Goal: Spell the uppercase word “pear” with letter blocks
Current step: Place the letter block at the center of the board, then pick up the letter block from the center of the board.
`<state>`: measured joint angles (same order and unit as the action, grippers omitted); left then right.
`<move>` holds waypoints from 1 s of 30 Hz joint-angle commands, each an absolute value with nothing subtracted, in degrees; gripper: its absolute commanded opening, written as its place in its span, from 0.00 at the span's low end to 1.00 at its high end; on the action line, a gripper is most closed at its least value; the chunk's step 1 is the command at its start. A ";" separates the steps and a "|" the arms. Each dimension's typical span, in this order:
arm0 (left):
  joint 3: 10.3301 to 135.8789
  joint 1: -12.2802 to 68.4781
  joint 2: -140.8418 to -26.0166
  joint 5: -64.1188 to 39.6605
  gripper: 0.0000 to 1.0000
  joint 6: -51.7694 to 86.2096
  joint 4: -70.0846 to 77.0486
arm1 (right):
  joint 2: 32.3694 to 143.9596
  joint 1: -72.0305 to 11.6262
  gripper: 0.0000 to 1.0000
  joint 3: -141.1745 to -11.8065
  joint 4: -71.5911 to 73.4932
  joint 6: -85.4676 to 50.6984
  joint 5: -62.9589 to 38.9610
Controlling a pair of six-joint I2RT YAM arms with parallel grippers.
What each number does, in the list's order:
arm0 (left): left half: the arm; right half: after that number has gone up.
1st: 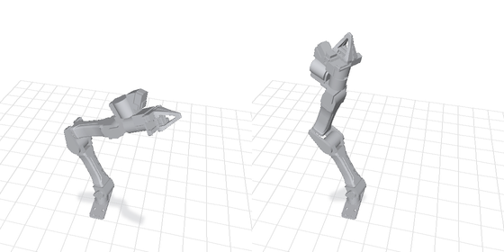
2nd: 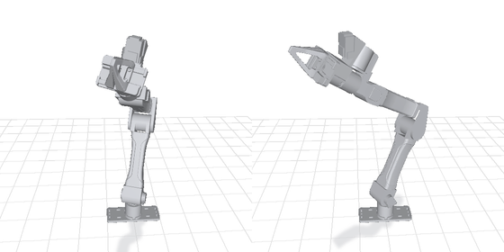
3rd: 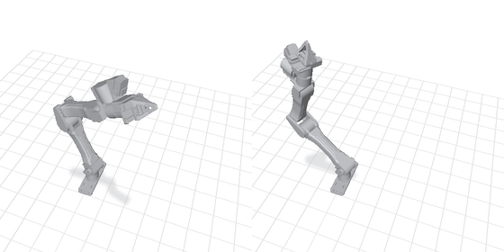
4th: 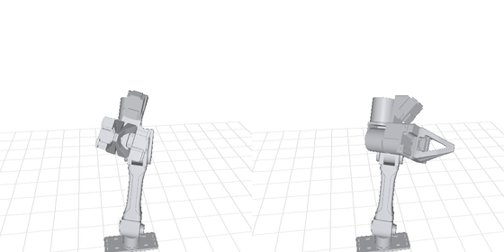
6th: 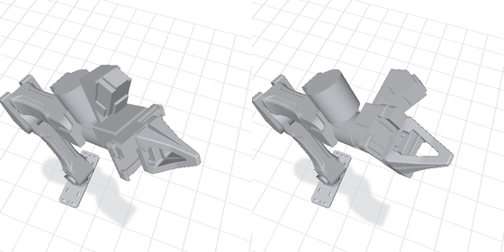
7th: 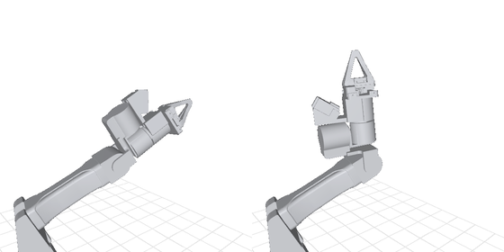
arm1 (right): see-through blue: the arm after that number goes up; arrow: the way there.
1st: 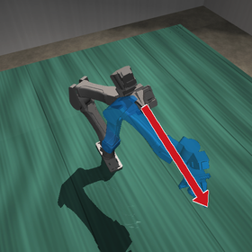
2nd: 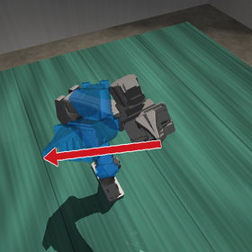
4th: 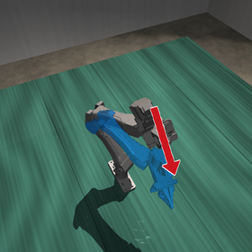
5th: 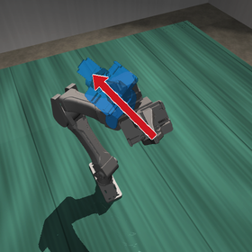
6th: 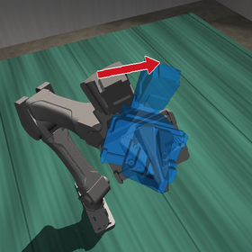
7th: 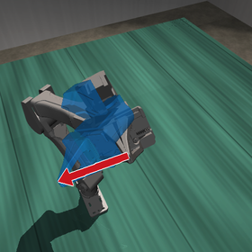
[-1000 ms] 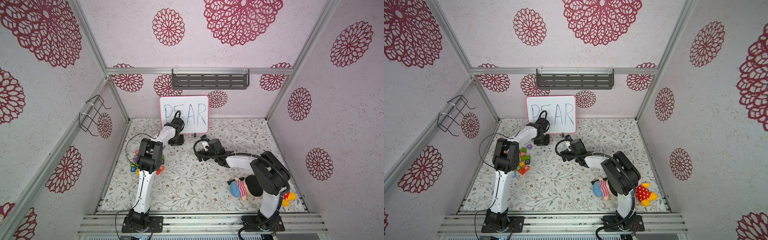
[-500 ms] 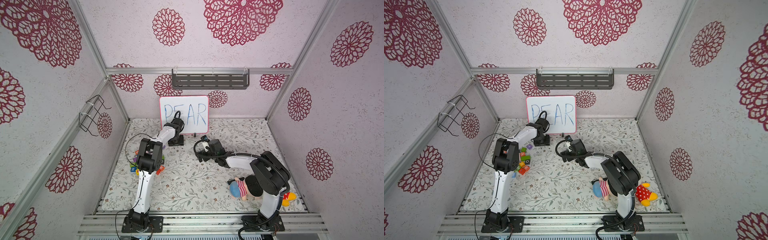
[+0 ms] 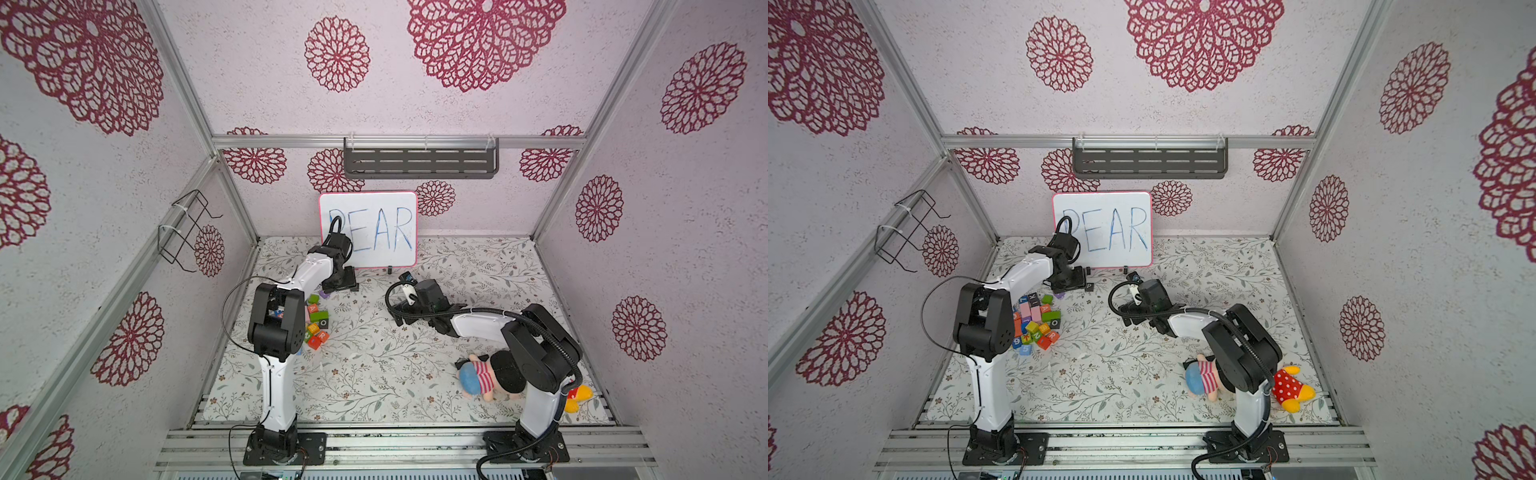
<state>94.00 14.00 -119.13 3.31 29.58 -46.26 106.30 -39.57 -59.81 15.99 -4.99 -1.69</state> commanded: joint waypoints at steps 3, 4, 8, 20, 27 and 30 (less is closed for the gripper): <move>84.84 12.72 -110.39 3.04 0.64 33.33 -44.52 | 106.71 -40.67 0.99 -62.90 15.54 -3.44 -2.98; 83.04 12.67 -109.15 3.27 0.64 33.61 -44.48 | 107.12 -40.86 0.99 -63.31 15.47 -3.43 -3.33; 77.82 12.45 -104.97 3.69 0.63 35.19 -44.20 | 108.30 -41.72 0.99 -64.39 15.04 -3.21 -3.86; 65.33 13.22 -97.03 -0.59 0.60 40.92 -38.90 | 108.89 -43.37 0.99 -65.30 13.62 -2.82 -4.26; 59.44 9.61 -91.42 -0.58 0.61 42.66 -37.91 | 110.92 -43.92 0.99 -69.41 10.99 -0.58 -6.45; 57.63 7.16 -89.40 -0.32 0.61 43.15 -37.83 | 113.09 -44.20 0.99 -73.50 8.95 0.78 -7.75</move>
